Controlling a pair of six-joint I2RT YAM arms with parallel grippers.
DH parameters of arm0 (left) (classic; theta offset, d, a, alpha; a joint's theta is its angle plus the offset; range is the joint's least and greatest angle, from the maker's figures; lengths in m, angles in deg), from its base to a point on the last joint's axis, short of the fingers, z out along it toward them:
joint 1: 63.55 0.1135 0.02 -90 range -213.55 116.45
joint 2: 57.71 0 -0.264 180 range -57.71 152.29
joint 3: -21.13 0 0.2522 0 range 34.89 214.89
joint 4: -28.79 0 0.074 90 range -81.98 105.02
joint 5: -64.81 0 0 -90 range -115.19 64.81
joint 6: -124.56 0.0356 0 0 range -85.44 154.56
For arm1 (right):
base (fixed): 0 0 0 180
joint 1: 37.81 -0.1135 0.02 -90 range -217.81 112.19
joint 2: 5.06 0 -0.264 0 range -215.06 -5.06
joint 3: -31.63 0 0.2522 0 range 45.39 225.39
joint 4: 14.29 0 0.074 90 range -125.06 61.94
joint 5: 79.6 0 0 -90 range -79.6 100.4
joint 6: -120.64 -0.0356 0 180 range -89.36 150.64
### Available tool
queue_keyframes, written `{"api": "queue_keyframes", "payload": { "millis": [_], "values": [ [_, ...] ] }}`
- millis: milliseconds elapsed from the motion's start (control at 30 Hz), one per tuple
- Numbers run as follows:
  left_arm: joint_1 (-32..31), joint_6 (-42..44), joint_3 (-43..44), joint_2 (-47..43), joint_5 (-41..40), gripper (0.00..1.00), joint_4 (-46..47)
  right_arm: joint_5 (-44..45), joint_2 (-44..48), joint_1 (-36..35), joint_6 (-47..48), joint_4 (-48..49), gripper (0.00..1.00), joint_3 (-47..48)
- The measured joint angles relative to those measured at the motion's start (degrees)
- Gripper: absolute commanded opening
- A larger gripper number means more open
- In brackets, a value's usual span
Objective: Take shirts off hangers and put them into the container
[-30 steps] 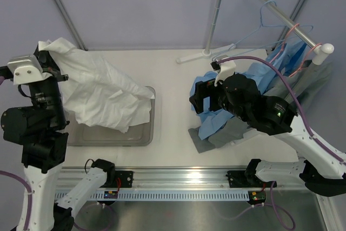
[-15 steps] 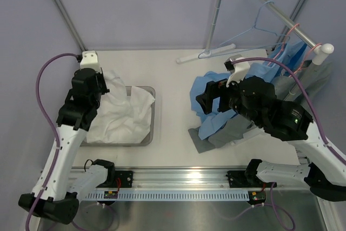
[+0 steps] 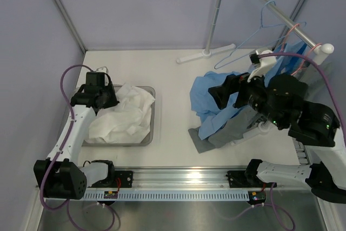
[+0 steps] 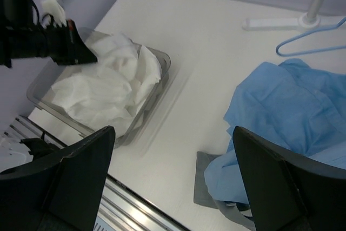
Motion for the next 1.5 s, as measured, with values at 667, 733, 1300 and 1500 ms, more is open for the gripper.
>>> {"api": "queue_keyframes", "payload": {
  "millis": [667, 733, 1300, 1500],
  "values": [
    [-6.8, -3.8, -7.1, -13.1, -4.1, 0.86, -5.9, 1.6, 2.9, 0.0, -0.5, -0.8, 0.99, -3.8],
    [-7.8, -4.7, -5.1, -21.2, -6.3, 0.86, -5.7, 0.8, 2.8, 0.0, -1.0, -0.9, 0.99, -6.5],
    [-42.2, 3.2, 35.5, 10.4, -0.6, 0.77, 10.9, -0.8, -1.6, -13.6, -15.7, 15.2, 0.86, -40.6],
    [-50.5, 6.1, 52.3, 25.4, 0.7, 0.79, 10.2, -0.2, -1.4, -16.2, -23.7, 20.3, 0.84, -54.5]
  ]
}}
